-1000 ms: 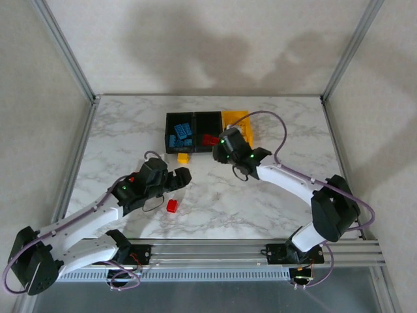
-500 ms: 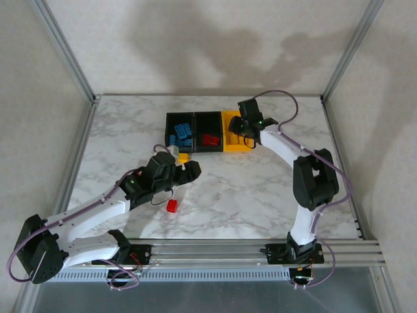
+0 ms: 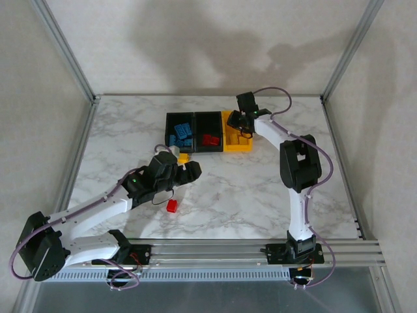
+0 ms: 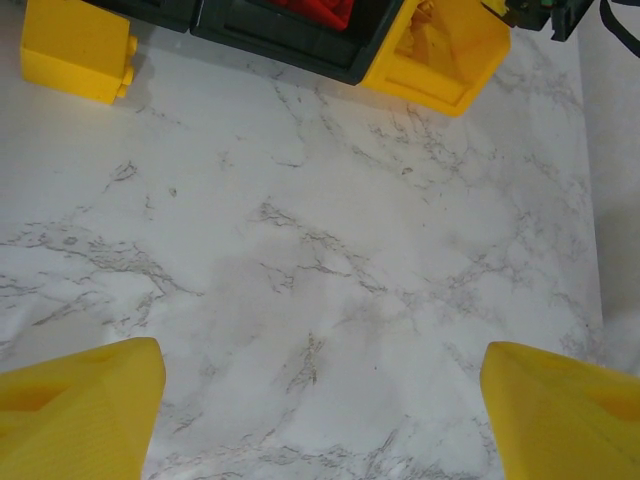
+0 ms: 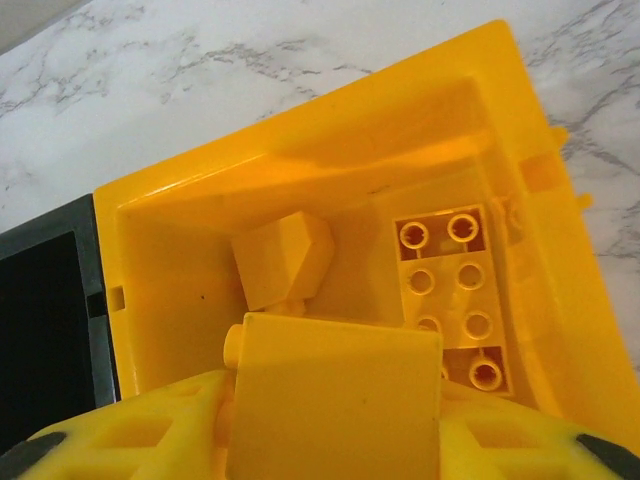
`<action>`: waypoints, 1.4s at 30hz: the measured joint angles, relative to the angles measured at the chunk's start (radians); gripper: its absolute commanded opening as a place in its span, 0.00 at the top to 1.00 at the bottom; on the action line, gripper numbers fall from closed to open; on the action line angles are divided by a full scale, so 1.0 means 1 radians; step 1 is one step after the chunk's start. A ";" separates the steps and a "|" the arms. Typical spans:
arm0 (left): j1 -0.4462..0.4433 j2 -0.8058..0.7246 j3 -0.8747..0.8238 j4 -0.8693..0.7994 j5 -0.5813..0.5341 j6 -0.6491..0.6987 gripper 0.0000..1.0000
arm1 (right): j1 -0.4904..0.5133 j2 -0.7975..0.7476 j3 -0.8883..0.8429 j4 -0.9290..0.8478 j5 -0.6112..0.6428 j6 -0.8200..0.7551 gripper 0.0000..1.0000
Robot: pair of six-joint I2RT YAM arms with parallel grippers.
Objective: Sort the legos into containers by color
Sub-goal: Place the lego in the container, then pick up the lego from the center of the table.
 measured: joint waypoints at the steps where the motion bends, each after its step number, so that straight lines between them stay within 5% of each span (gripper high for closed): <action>1: 0.000 0.000 0.000 0.000 0.000 0.000 0.18 | 0.000 0.005 0.003 -0.003 -0.003 0.001 0.50; 16: 0.000 -0.006 0.001 -0.011 -0.022 -0.001 0.18 | 0.002 -0.004 0.001 -0.007 -0.007 0.003 0.45; 23: 0.000 -0.065 0.001 -0.061 -0.073 -0.001 0.17 | 0.051 -0.229 -0.187 0.027 0.008 -0.024 0.42; 31: 0.036 -0.176 0.000 -0.190 -0.136 -0.004 0.16 | 0.261 -0.527 -0.449 0.124 0.097 -0.029 0.32; 42: 0.223 -0.350 -0.031 -0.293 -0.031 0.048 0.14 | 0.528 -0.464 -0.544 0.215 0.241 0.094 0.20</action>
